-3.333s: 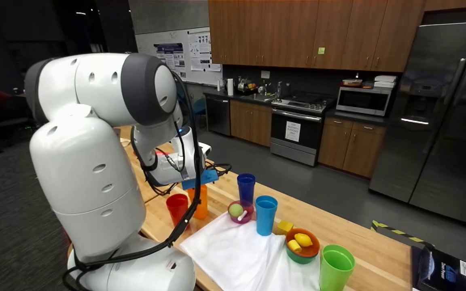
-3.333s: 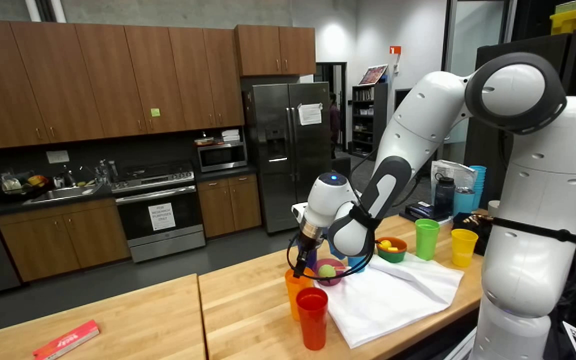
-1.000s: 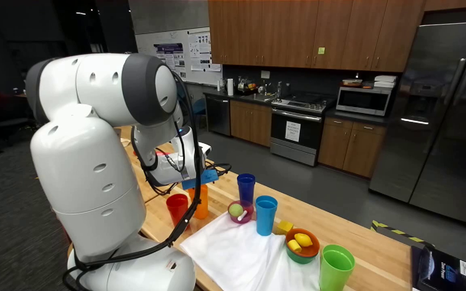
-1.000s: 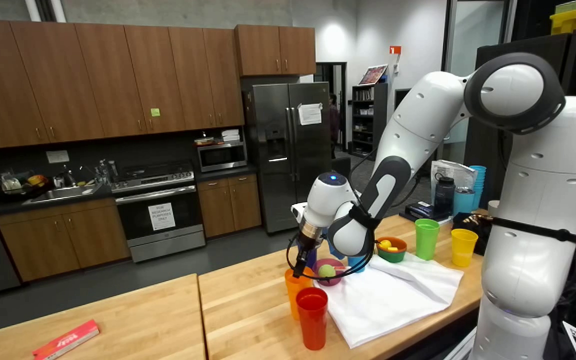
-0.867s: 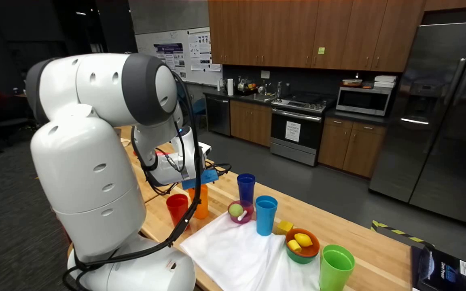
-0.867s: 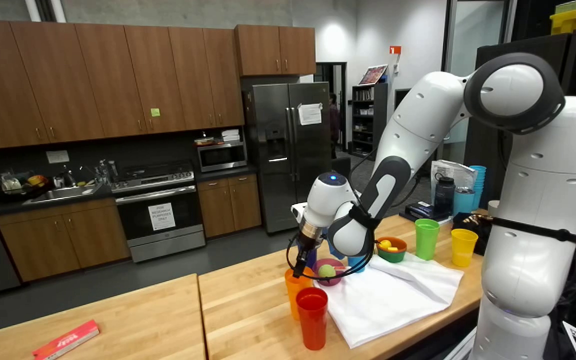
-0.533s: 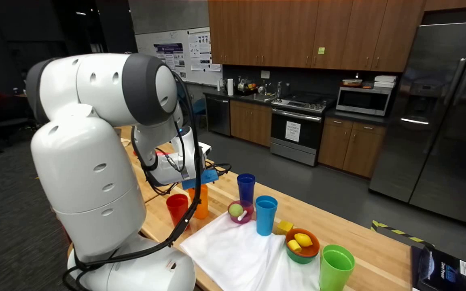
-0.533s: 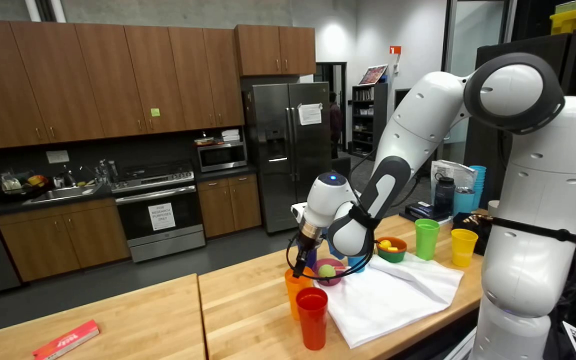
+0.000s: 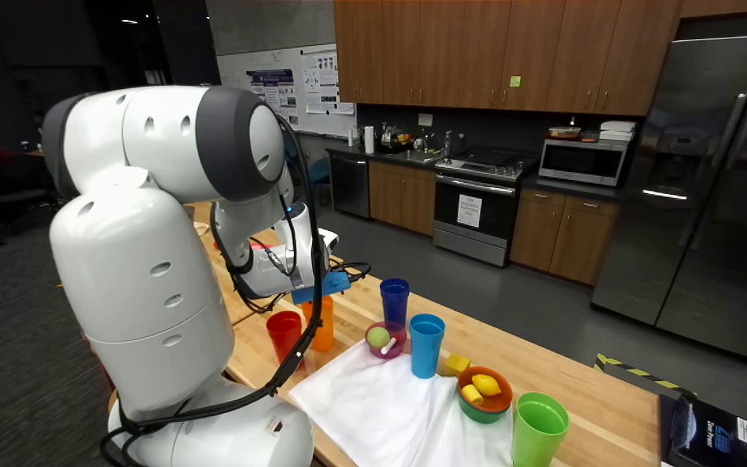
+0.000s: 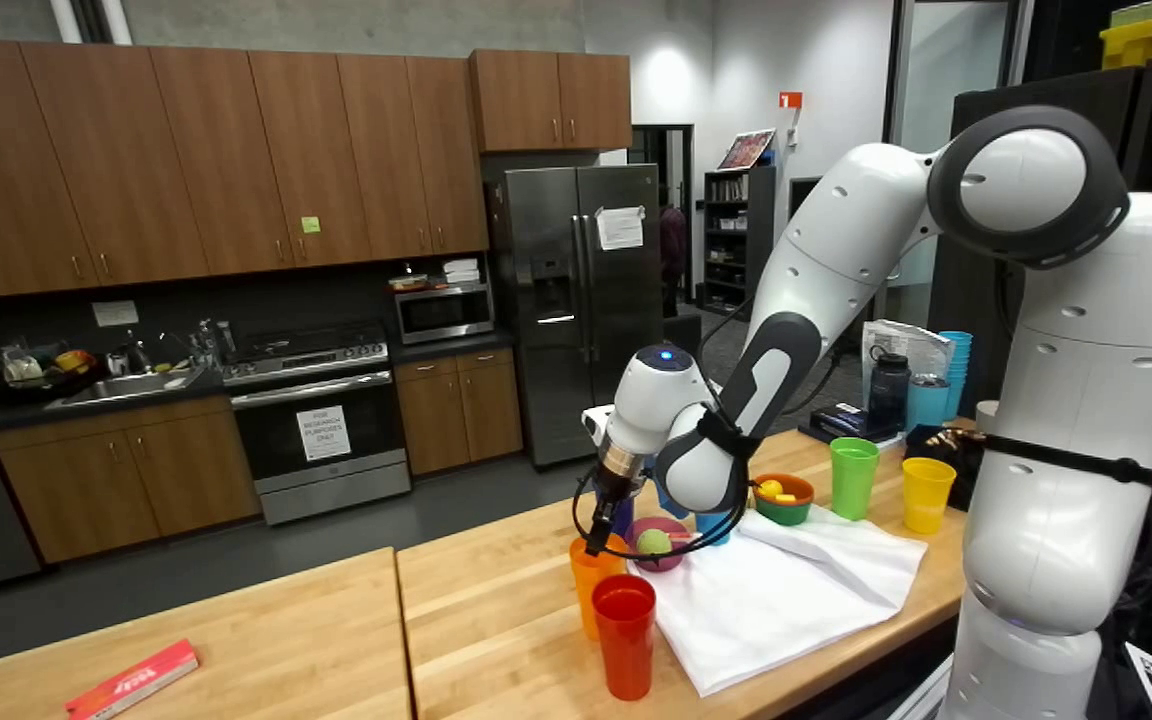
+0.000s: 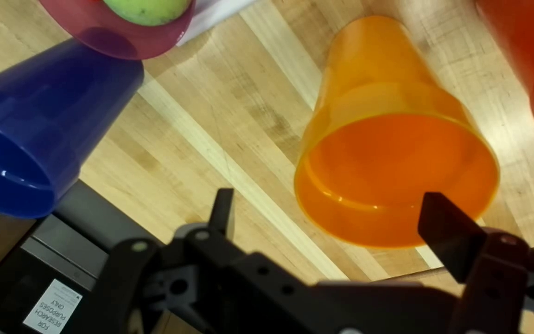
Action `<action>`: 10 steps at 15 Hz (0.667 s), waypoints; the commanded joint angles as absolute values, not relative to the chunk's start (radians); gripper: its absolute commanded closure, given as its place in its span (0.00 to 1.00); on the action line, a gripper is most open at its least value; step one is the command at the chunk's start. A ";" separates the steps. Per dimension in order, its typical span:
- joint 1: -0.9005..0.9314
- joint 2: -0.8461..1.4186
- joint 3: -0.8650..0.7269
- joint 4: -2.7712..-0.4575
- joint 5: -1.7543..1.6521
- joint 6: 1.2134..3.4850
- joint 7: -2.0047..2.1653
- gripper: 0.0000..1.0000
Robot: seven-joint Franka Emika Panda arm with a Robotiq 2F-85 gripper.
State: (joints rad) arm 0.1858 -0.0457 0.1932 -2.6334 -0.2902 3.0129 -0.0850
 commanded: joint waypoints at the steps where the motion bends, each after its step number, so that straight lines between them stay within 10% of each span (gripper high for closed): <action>1: 0.208 -0.056 0.206 -2.621 -0.184 2.894 -0.058 0.00; 10: 0.162 -0.294 0.222 -2.622 -0.235 2.534 0.136 0.00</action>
